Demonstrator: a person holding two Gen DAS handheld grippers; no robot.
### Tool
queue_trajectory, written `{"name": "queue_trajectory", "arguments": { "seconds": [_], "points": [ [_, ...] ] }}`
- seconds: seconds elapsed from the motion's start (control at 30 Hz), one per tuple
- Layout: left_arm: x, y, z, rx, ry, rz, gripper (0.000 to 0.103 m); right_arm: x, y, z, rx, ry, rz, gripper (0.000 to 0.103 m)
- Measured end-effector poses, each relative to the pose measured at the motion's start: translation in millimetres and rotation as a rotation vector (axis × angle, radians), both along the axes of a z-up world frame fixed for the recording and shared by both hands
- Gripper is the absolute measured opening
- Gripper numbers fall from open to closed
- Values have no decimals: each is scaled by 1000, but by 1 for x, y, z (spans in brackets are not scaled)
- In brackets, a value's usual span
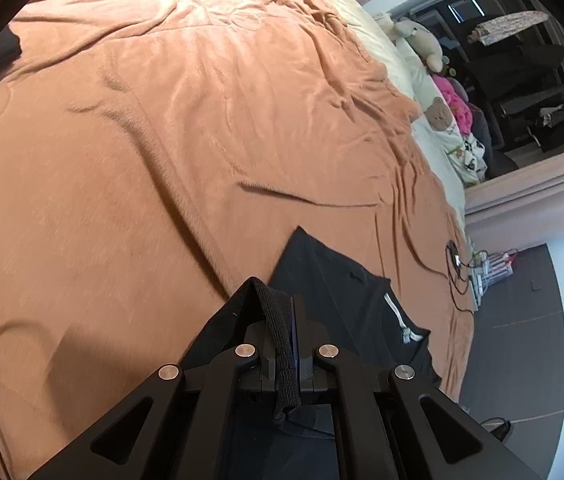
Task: Fold small clothes
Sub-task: 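Lay the hem down over the body and open both grippers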
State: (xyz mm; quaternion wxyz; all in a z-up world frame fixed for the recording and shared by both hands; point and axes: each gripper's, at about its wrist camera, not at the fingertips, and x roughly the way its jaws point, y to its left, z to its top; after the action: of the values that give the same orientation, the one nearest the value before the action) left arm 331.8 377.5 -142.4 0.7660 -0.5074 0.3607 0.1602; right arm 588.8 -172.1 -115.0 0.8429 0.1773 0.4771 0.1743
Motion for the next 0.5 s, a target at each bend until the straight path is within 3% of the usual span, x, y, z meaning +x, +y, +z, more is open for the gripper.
{"name": "queue_trajectory", "arguments": {
  "seconds": [0.27, 0.33, 0.37, 0.4, 0.43, 0.47, 0.5],
  "points": [
    [25, 6, -30, 13, 121, -8, 4, 32, 12, -27, -19, 62, 19, 1],
    [25, 4, -24, 66, 135, -34, 13, 32, 11, -28, -27, 57, 37, 4],
    [23, 2, -20, 101, 143, -44, 18, 31, 10, -25, -43, 48, 48, 12],
    [23, 0, -16, 137, 151, -55, 31, 30, 9, -23, -60, 35, 52, 20],
    [22, -2, -12, 169, 156, -71, 44, 28, 8, -20, -69, 26, 53, 43],
    [21, -4, -8, 193, 159, -91, 50, 26, 6, -16, -73, 12, 53, 62],
    [21, -5, -6, 205, 162, -105, 59, 23, 4, -14, -73, 0, 52, 66]
  ]
}}
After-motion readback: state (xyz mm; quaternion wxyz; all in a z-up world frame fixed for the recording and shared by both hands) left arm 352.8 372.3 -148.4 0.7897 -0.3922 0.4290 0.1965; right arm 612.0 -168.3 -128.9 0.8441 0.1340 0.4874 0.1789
